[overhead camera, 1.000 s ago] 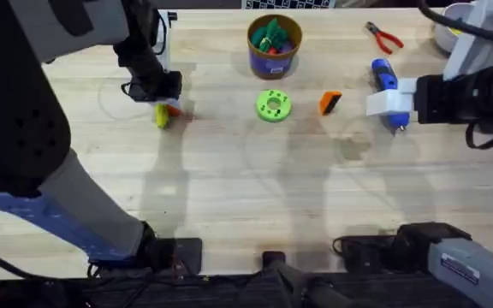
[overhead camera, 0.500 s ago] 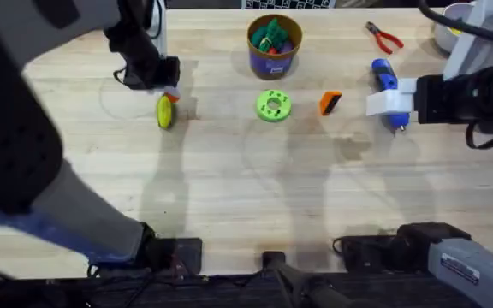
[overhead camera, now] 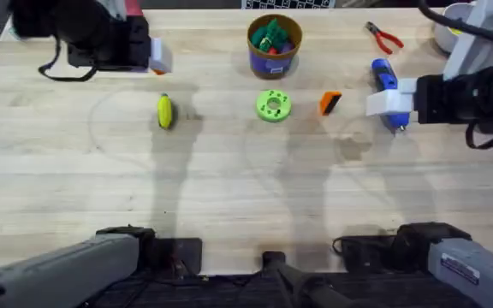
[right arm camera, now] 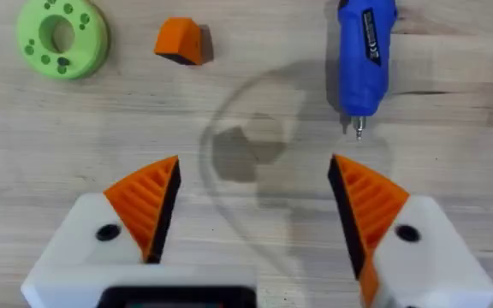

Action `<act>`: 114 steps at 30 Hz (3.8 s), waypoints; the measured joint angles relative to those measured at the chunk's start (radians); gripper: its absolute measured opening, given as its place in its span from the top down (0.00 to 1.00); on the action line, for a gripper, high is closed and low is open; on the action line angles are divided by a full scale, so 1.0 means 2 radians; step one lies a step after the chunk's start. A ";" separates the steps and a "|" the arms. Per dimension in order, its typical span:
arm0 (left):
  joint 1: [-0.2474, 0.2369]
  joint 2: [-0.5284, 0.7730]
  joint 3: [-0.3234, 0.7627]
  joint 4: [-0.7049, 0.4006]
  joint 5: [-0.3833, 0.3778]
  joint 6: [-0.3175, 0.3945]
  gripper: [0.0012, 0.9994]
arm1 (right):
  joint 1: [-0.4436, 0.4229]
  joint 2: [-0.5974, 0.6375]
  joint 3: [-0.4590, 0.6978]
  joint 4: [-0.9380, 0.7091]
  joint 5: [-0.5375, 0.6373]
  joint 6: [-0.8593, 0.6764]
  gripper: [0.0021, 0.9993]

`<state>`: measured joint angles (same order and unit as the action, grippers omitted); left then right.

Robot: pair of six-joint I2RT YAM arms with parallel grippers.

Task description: Pick up the gripper from the table and insert it into the empty holder that is missing its gripper. Then pick up a screw, insert it into the mounting hole, and use the screwdriver to tighten it. Finally, clean up the table by picking up the vegetable and placing it into the bucket.

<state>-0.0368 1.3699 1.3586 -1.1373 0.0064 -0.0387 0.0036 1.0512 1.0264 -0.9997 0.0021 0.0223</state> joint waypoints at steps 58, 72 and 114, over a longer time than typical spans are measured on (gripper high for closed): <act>0.000 -0.426 -0.402 0.372 0.039 -0.012 0.01 | 0.000 0.000 0.000 0.000 0.000 0.000 0.01; 0.000 -0.627 -0.609 0.581 0.072 -0.013 0.01 | 0.000 0.000 0.000 0.000 0.000 0.000 0.01; 0.000 -0.683 -0.675 0.521 0.500 -0.009 0.01 | 0.000 0.000 0.000 0.000 0.000 0.000 0.01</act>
<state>-0.0368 0.0046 0.0082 -0.0961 1.0069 -0.0566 0.0036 1.0512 1.0264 -0.9997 0.0023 0.0223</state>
